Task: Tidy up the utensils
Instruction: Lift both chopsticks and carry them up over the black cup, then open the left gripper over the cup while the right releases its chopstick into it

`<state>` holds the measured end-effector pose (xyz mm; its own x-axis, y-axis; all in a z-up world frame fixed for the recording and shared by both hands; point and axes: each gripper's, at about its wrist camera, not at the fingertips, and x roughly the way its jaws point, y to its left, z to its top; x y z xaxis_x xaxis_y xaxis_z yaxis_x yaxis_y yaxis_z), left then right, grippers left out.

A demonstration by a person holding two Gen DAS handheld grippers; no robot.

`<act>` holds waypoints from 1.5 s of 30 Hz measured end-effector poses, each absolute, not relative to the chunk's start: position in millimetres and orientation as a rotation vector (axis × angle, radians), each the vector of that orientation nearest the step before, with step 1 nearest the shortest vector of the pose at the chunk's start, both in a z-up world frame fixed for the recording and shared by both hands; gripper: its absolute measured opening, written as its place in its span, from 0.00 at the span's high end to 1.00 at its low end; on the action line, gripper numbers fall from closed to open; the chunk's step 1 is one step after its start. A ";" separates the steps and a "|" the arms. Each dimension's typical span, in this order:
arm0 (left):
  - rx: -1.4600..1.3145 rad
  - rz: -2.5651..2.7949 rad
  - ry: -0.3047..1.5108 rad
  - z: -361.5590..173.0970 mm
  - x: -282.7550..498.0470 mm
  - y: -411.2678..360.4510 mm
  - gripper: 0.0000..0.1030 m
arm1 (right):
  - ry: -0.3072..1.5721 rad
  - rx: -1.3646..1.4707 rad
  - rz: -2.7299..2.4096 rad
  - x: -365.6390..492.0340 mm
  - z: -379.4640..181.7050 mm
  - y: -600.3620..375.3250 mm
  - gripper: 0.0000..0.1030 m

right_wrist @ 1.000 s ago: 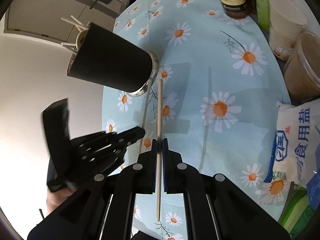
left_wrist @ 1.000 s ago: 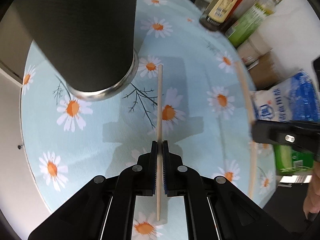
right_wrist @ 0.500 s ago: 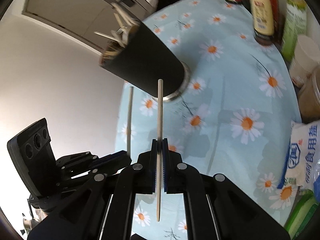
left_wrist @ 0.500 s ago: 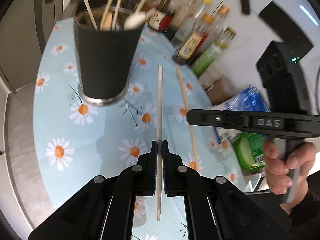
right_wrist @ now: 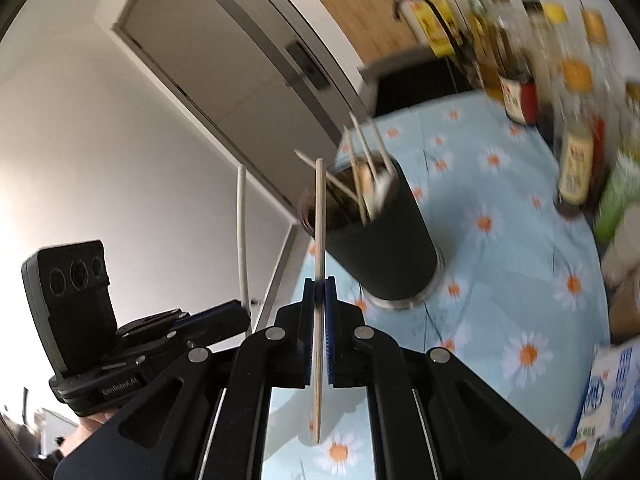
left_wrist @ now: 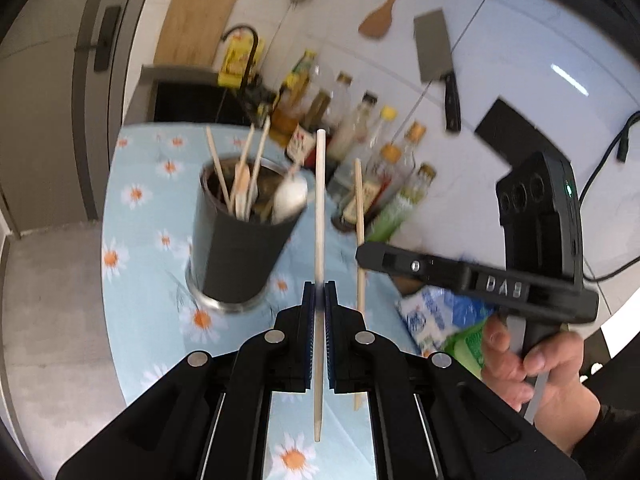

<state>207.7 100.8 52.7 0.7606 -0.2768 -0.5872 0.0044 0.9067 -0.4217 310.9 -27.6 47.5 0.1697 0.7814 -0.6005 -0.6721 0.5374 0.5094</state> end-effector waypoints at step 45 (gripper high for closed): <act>-0.346 0.032 0.360 71.4 296.9 147.3 0.69 | 0.525 0.256 0.999 402.0 87.0 12.1 0.83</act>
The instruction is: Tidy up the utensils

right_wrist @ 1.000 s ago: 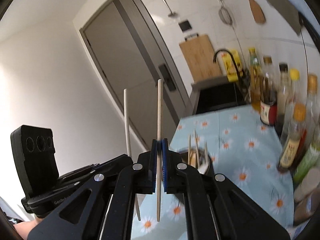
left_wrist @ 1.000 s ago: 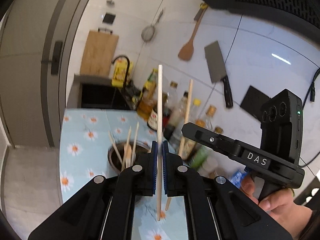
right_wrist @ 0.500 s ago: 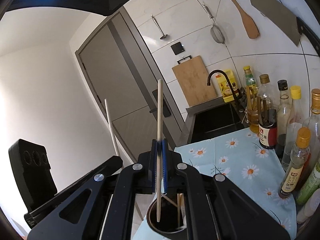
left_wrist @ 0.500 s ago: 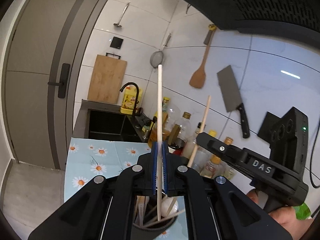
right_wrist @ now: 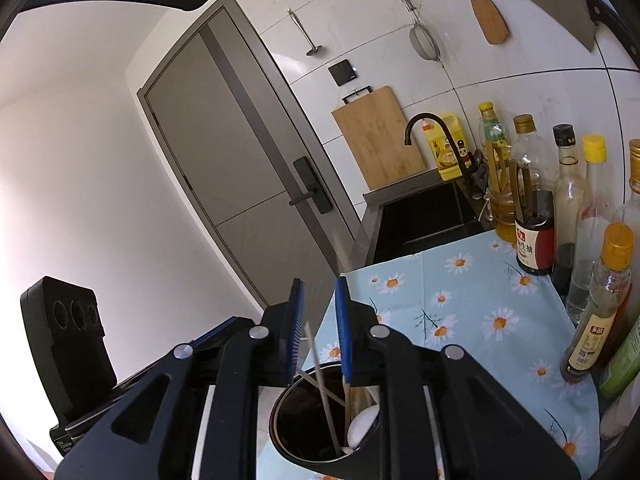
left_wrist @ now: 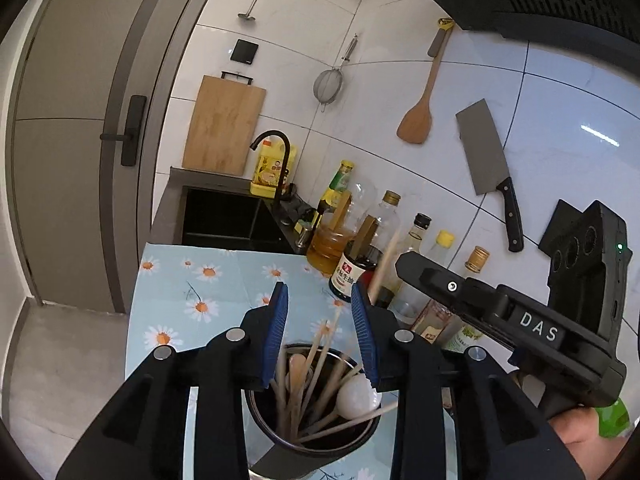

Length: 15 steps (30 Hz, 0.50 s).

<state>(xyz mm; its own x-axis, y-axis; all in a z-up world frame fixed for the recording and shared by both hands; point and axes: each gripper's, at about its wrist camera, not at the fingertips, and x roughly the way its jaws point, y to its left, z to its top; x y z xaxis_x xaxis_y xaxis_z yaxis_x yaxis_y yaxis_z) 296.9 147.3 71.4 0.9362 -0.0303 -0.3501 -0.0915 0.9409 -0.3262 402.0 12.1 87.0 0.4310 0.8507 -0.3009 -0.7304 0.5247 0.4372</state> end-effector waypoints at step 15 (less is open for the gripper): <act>-0.330 0.014 0.355 89.8 265.1 137.8 0.69 | 0.520 0.220 1.009 373.1 107.5 -4.7 0.79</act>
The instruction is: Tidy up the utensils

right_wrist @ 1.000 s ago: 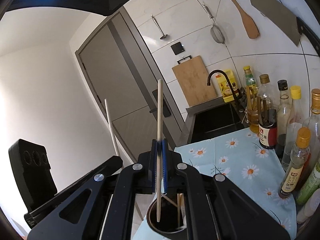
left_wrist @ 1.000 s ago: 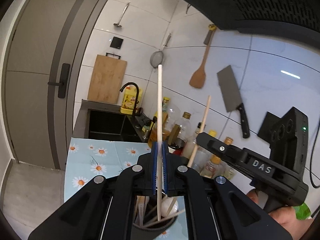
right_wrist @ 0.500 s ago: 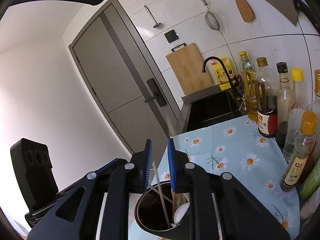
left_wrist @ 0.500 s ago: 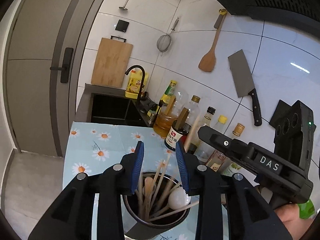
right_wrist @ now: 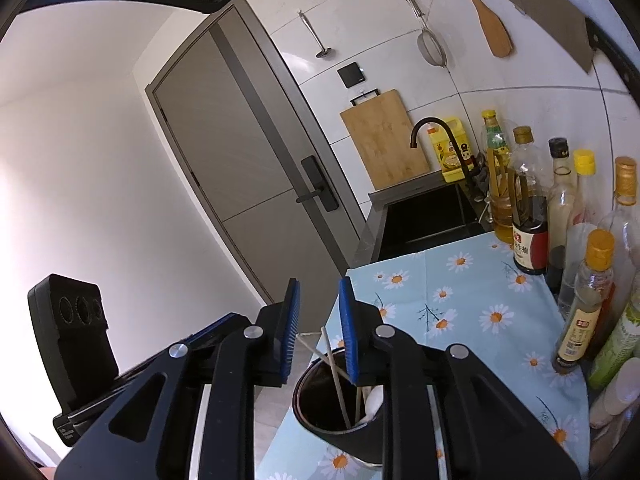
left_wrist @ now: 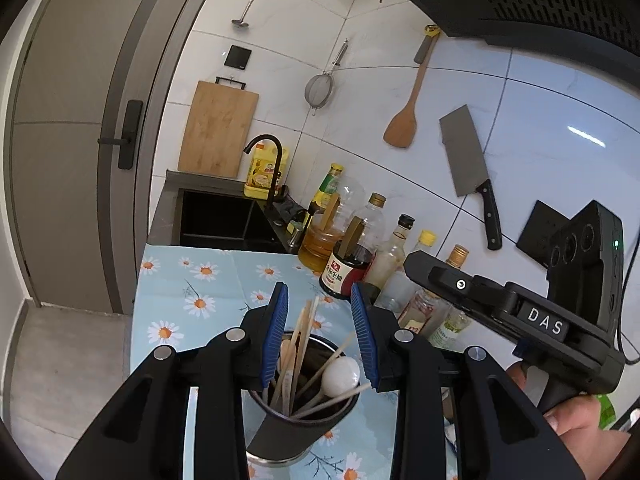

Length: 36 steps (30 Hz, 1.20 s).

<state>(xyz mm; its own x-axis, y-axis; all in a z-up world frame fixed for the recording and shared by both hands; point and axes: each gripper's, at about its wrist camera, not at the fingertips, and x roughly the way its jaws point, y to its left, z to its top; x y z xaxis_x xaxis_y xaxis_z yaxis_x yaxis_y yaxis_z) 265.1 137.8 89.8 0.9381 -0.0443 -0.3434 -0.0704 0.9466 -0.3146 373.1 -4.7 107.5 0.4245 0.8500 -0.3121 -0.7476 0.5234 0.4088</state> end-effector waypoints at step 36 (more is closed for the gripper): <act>-0.185 0.103 0.532 47.5 142.7 29.3 0.31 | 0.544 -0.026 0.981 274.3 60.4 -157.5 0.09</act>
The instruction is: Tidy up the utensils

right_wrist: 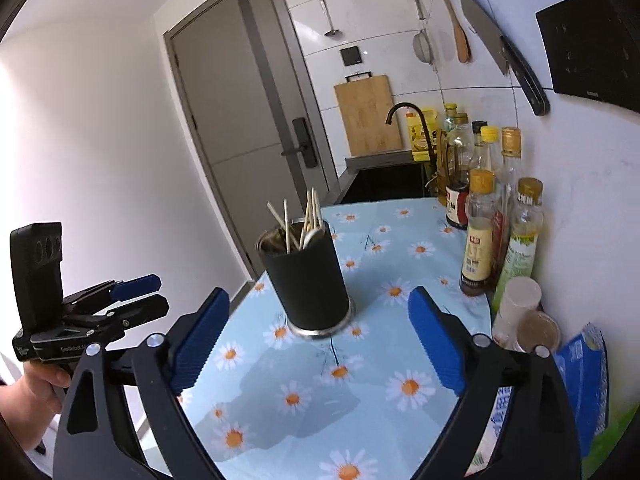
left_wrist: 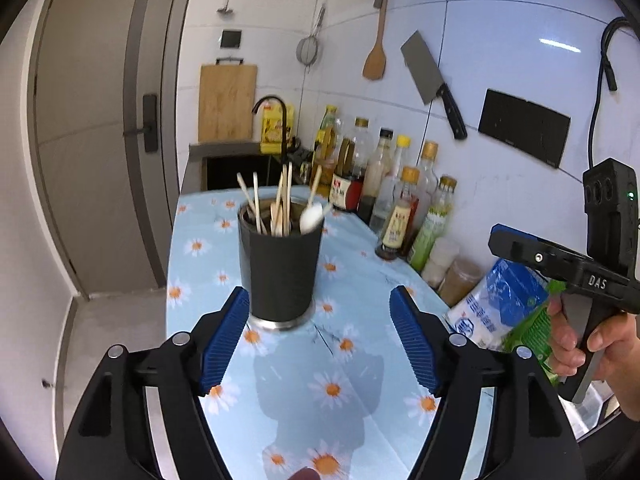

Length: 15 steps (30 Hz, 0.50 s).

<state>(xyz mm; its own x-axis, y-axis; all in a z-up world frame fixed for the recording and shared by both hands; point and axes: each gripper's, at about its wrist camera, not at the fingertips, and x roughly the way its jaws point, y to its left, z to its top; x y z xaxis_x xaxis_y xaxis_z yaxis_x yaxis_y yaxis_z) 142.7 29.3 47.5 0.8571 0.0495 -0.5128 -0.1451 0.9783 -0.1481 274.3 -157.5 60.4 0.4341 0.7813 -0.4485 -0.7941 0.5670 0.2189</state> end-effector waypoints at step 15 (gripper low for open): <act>-0.218 0.177 0.607 16.7 106.6 -11.7 0.07 | 0.595 -0.104 1.029 218.9 34.5 -180.4 0.05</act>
